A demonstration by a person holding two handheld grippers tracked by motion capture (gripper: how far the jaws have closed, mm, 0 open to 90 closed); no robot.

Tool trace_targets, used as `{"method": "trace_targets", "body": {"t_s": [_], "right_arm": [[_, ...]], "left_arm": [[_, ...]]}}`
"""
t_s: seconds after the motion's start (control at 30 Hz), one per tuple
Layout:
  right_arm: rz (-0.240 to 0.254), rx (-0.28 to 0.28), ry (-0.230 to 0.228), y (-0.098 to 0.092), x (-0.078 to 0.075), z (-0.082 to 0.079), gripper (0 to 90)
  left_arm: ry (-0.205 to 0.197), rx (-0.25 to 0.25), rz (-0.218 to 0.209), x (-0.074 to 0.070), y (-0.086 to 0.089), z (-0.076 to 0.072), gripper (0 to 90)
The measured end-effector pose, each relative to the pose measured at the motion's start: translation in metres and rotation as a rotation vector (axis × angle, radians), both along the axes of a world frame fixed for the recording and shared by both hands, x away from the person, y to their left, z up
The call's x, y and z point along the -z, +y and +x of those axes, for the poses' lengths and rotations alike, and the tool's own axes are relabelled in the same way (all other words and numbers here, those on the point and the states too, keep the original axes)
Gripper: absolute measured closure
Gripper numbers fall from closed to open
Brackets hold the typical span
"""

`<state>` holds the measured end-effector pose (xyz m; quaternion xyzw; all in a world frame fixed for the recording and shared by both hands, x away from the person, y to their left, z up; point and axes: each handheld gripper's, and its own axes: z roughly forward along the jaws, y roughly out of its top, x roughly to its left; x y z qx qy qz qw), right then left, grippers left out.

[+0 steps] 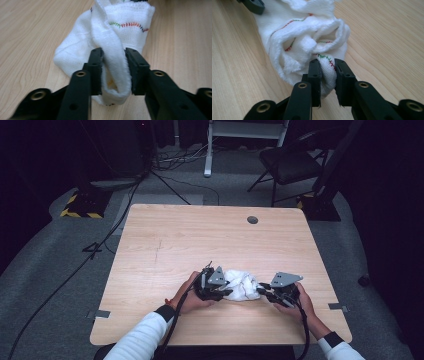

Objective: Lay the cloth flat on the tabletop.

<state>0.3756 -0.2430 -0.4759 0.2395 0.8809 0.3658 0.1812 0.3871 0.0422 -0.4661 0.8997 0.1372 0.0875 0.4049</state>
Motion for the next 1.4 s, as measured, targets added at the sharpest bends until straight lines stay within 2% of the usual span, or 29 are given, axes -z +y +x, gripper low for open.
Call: {"method": "trace_targets", "body": {"t_s": [0.07,0.1,0.23,0.33,0.47,0.67,0.73,0.77,0.8,0.87,0.97,1.0,1.1,1.17,1.23,1.27,1.3,1.4], "right_arm": [[0.001,0.01,-0.002,-0.001,0.0,0.0,76.5],[0.005,0.018,0.001,-0.004,-0.001,0.001,76.5],[0.011,0.045,0.005,-0.008,-0.001,0.002,76.2],[0.006,0.071,0.009,-0.014,-0.001,0.003,75.8],[0.009,0.106,0.021,-0.021,-0.001,0.005,74.7],[0.012,0.168,0.048,-0.033,0.002,0.009,73.0],[0.005,0.187,0.047,-0.036,0.002,0.01,72.5],[0.003,0.194,0.041,-0.037,0.002,0.01,72.6],[-0.004,0.227,0.025,-0.041,0.001,0.01,72.6],[0.008,0.237,0.027,-0.045,0.0,0.011,73.1],[0.037,0.244,0.039,-0.054,-0.001,0.012,73.0],[0.044,0.241,0.043,-0.055,-0.001,0.012,73.0],[0.061,0.195,0.052,-0.056,-0.002,0.01,69.8],[0.063,0.125,0.076,-0.052,-0.002,0.007,66.1],[0.036,0.101,0.065,-0.048,-0.003,0.004,63.4],[0.039,0.097,0.065,-0.046,-0.003,0.004,62.6],[0.046,0.089,0.071,-0.045,-0.003,0.003,62.5],[0.043,0.077,0.09,-0.042,0.0,0.005,59.7]], "left_arm": [[-0.004,0.016,-0.017,-0.004,0.005,-0.002,71.2],[-0.007,0.027,-0.025,-0.006,0.007,-0.004,76.1],[-0.022,0.084,-0.017,-0.01,0.008,-0.016,79.8],[-0.039,0.134,0.011,-0.01,0.008,-0.028,82.2],[-0.03,0.17,0.031,-0.007,0.008,-0.041,83.1],[-0.01,0.211,0.129,0.006,0.004,-0.057,80.3],[-0.019,0.22,0.149,0.007,0.002,-0.059,78.8],[-0.015,0.219,0.153,0.006,0.003,-0.059,78.2],[-0.019,0.217,0.144,0.005,0.003,-0.06,75.8],[-0.016,0.203,0.128,0.003,0.007,-0.06,72.7],[0.001,0.146,0.118,0.0,0.012,-0.061,56.2],[-0.004,0.12,0.115,-0.001,0.014,-0.062,51.2],[-0.015,0.06,0.068,-0.009,0.018,-0.062,39.0],[-0.029,0.022,0.038,-0.013,0.016,-0.06,33.5],[-0.058,-0.005,0.049,-0.018,0.01,-0.058,29.7],[-0.069,-0.002,0.046,-0.02,0.007,-0.057,27.6],[-0.072,-0.002,0.038,-0.021,0.003,-0.057,27.6],[-0.076,0.006,0.057,-0.017,-0.013,-0.051,27.6]]}}
